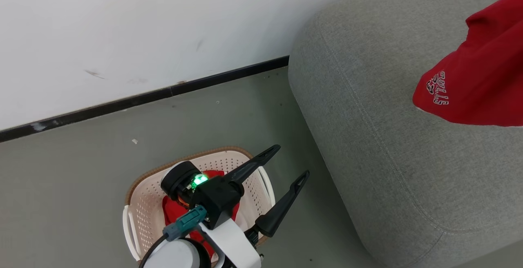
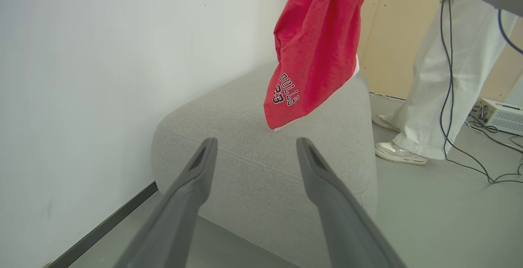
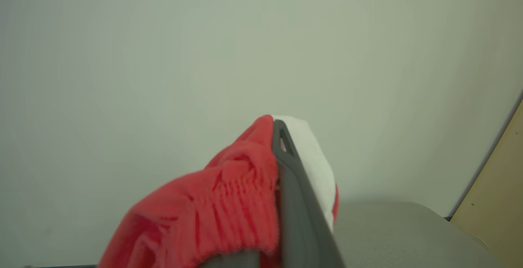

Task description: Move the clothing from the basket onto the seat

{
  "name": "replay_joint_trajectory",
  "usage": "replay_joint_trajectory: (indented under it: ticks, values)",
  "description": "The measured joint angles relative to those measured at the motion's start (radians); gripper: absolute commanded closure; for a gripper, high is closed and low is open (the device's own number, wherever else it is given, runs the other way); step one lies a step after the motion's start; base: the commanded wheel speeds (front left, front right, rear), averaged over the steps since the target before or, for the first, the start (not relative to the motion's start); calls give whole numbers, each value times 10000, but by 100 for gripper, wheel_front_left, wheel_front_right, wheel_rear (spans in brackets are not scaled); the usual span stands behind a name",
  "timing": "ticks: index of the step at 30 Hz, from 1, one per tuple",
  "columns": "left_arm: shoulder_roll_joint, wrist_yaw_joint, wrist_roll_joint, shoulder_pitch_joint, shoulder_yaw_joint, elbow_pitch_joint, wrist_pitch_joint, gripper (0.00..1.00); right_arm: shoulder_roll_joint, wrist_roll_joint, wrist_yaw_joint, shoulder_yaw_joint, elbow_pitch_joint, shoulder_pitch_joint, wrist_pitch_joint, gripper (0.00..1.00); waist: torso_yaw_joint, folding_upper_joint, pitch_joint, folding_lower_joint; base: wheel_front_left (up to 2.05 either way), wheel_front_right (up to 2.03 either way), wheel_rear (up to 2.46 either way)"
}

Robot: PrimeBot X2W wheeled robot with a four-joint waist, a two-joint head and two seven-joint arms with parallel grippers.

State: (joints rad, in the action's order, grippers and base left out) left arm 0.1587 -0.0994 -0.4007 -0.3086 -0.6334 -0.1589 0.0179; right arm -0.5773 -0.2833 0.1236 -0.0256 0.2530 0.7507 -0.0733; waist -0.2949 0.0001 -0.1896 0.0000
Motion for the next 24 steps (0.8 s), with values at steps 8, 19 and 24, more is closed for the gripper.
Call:
replay_joint_trajectory:
  ticks: [8, 19, 24]
  values:
    - [144, 0, 209, -420, 27, -456, 228, 0, -508, 73, 0, -610, 955, 651, -148, 100, 190, 0, -788, 0, 0, 0, 0]
    - [320, -6, 290, -952, 44, -825, 439, 0, -364, 290, 0, -1028, 2253, 1120, -516, 100, 390, 0, -1778, 0, 0, 0, 0]
    - [399, -15, 337, -1149, 42, -949, 577, 0, 360, 293, 0, -1043, 3216, 461, -731, 100, 480, 0, -2190, 0, 0, 0, 0]
